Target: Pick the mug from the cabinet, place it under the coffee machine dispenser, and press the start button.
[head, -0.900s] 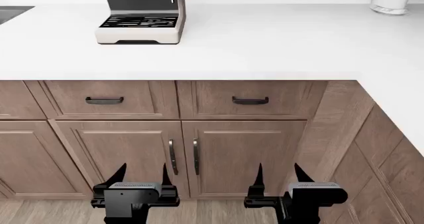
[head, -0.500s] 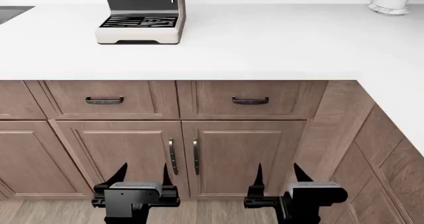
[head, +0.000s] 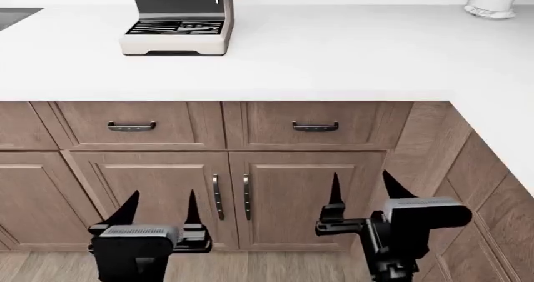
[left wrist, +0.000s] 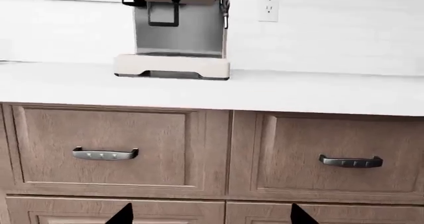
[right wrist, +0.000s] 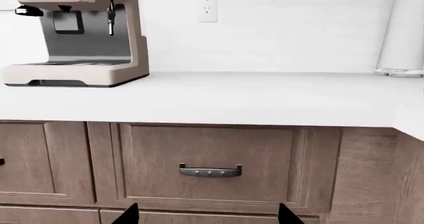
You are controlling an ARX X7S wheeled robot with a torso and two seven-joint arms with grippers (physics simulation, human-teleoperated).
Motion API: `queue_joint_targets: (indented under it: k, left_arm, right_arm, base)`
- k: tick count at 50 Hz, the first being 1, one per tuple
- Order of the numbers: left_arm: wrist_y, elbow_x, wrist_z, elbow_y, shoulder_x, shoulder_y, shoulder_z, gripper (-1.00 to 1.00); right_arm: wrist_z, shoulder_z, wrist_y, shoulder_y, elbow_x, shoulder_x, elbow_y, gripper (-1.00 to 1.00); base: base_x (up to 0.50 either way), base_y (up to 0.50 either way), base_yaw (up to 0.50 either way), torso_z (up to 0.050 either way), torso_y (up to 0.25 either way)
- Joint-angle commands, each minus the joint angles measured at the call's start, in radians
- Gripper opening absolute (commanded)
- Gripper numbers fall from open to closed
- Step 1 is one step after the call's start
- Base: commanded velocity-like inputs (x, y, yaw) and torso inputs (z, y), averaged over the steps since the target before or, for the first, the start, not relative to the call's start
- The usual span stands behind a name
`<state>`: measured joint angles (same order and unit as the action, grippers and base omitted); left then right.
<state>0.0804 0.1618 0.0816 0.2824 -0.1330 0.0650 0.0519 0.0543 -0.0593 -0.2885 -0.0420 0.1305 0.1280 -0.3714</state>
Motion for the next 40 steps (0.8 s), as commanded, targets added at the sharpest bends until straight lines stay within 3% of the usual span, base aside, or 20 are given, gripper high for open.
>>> queue_joint_targets:
  k: [1, 18, 29, 40]
  left_arm:
    - [0.362, 0.129, 0.055, 0.395, -0.079, -0.157, -0.031, 1.00]
    - [0.525, 0.217, 0.069, 0.526, -0.120, -0.347, -0.041, 1.00]
    - [0.562, 0.238, 0.091, 0.529, -0.128, -0.429, -0.063, 1.00]
    - [0.588, 0.260, 0.094, 0.499, -0.135, -0.518, -0.069, 1.00]
  right_arm:
    - [0.014, 0.014, -0.158, -0.061, 0.048, 0.035, -0.179, 1.00]
    - [0.051, 0.046, -0.421, -0.261, 0.109, 0.080, -0.348, 1.00]
    - [0.049, 0.070, -0.587, -0.442, 0.167, 0.110, -0.383, 1.00]
    - [0.052, 0.026, -0.622, -0.597, 0.140, 0.148, -0.327, 1.00]
  base:
    - [0.00, 0.00, 0.00, 0.000, 0.000]
    - [0.00, 0.00, 0.00, 0.000, 0.000]
    - [0.00, 0.00, 0.00, 0.048, 0.024]
    - [0.00, 0.00, 0.00, 0.048, 0.026]
